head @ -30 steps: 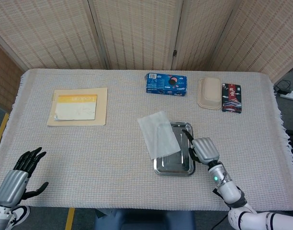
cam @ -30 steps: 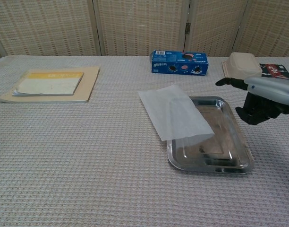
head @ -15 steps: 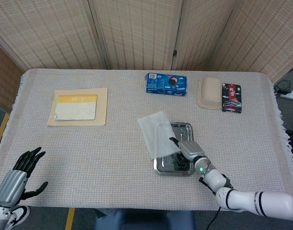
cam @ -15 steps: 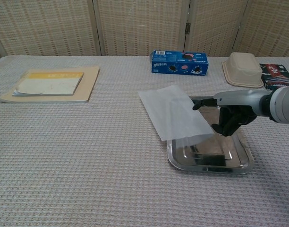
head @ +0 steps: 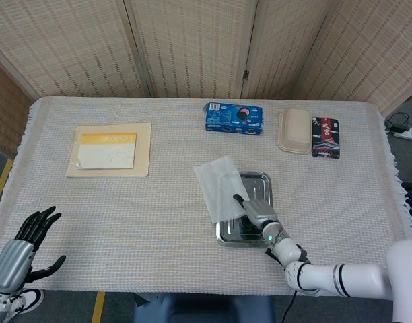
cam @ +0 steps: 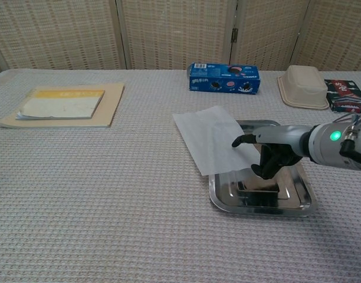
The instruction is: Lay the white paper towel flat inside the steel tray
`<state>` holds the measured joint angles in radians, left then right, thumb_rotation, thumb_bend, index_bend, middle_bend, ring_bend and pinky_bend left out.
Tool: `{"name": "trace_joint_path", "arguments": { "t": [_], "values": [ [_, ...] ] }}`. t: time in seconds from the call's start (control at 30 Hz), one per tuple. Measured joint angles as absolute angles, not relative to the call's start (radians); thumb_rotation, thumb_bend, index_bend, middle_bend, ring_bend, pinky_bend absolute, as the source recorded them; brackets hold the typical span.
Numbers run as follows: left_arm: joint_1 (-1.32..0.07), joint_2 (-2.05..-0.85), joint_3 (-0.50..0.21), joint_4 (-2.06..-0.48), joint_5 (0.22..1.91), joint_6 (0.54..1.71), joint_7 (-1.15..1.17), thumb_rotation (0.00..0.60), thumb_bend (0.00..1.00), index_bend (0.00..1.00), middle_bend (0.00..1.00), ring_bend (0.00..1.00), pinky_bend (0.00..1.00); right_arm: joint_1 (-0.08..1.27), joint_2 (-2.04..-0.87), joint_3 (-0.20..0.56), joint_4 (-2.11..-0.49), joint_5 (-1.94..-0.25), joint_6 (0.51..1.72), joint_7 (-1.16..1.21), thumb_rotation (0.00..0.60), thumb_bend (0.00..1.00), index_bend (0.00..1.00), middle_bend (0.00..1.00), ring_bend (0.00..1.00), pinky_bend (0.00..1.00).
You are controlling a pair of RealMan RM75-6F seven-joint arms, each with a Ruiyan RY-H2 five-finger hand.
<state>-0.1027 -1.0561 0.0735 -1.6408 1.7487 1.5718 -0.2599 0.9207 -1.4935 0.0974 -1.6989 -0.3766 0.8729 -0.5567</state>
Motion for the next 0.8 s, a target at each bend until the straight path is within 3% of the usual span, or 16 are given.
{"name": "trace_joint_path", "arguments": {
  "t": [0.13,0.3,0.8],
  "values": [
    [-0.101,-1.052,0.073,-1.646,1.744,1.573,-0.261,0.6,0.36,0.0,0.0,0.0,0.0,0.935,-1.515,0.08,-1.697,-0.356,0.913,-0.581,0.6,0.69,0.09,1.0,1.0,1.0],
    [-0.099,-1.049,0.07,-1.649,1.74,1.577,-0.261,0.6,0.36,0.0,0.0,0.0,0.0,0.951,-1.523,0.06,-1.693,-0.314,0.92,-0.61,0.6,0.69,0.19,1.0,1.0,1.0],
    [-0.098,-1.042,0.064,-1.664,1.726,1.572,-0.253,0.6,0.36,0.0,0.0,0.0,0.0,0.96,-1.447,0.002,-1.822,-0.266,0.97,-0.658,0.6,0.69,0.21,1.0,1.0,1.0]
  ]
}}
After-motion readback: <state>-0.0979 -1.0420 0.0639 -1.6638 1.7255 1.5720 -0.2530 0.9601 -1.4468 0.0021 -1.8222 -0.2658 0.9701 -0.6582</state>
